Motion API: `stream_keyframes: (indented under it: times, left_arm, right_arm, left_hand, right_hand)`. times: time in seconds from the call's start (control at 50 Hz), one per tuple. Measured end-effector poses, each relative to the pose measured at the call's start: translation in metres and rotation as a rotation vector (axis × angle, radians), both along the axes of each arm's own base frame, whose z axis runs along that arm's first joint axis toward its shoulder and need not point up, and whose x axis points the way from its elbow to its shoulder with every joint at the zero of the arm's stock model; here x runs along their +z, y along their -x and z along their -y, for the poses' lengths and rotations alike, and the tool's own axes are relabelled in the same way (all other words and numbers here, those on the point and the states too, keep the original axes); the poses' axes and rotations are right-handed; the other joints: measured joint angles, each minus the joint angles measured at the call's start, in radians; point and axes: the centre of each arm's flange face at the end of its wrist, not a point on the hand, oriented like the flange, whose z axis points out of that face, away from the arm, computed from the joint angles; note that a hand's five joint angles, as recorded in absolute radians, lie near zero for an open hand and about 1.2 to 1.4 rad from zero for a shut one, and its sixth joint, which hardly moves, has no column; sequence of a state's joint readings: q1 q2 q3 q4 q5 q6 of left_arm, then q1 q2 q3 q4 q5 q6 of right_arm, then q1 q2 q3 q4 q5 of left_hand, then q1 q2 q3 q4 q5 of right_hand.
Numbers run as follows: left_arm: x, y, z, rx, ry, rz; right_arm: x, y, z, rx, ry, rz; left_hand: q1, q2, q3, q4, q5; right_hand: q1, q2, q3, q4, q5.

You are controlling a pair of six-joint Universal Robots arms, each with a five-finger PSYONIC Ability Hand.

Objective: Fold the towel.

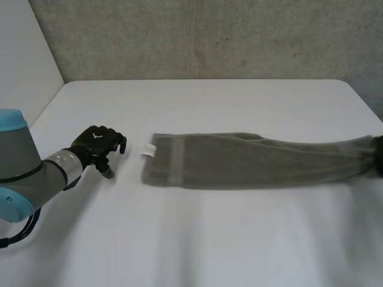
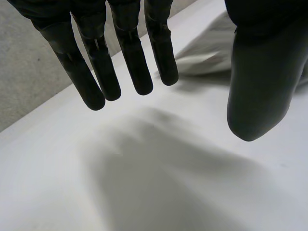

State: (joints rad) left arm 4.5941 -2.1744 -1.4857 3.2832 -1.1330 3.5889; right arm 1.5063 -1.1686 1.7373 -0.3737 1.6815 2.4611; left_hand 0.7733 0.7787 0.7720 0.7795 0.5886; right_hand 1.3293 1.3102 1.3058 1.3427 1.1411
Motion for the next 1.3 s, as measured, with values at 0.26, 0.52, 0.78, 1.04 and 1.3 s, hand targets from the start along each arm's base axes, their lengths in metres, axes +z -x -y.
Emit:
stream_keyframes:
  times: [0.26, 0.52, 0.78, 1.04, 1.3]
  left_arm:
    - [0.038, -0.004, 0.009, 0.041, 0.065, -0.087]
    - [0.059, 0.002, 0.005, 0.049, 0.067, -0.176]
    - [0.061, 0.021, -0.003, -0.005, 0.071, -0.184]
    - [0.062, 0.077, -0.044, -0.168, 0.053, -0.205]
    - [0.045, 0.144, -0.078, -0.301, -0.096, -0.342]
  right_arm:
    - [0.103, -0.145, -0.027, 0.362, 0.331, 0.018]
    - [0.023, -0.303, -0.154, 0.965, 0.102, -0.058]
    - [0.031, -0.263, -0.139, 0.931, -0.027, 0.007]
    - [0.026, -0.184, -0.104, 0.704, -0.135, 0.165]
    - [-0.014, -0.149, -0.099, 0.643, -0.201, 0.191]
  left_hand:
    - [-0.122, -0.135, -0.126, -0.126, -0.129]
    - [-0.138, -0.151, -0.142, -0.140, -0.147]
    - [-0.160, -0.174, -0.165, -0.165, -0.173]
    - [-0.161, -0.174, -0.169, -0.165, -0.176]
    - [-0.161, -0.174, -0.169, -0.165, -0.176]
  right_hand:
    - [0.001, 0.004, 0.016, 0.000, 0.000]
    - [-0.211, -0.211, -0.187, -0.209, -0.219]
    - [-1.096, -1.067, -1.059, -1.092, -1.081]
    - [-1.097, -1.067, -1.059, -1.092, -1.081]
    - [-1.097, -1.067, -1.059, -1.092, -1.081]
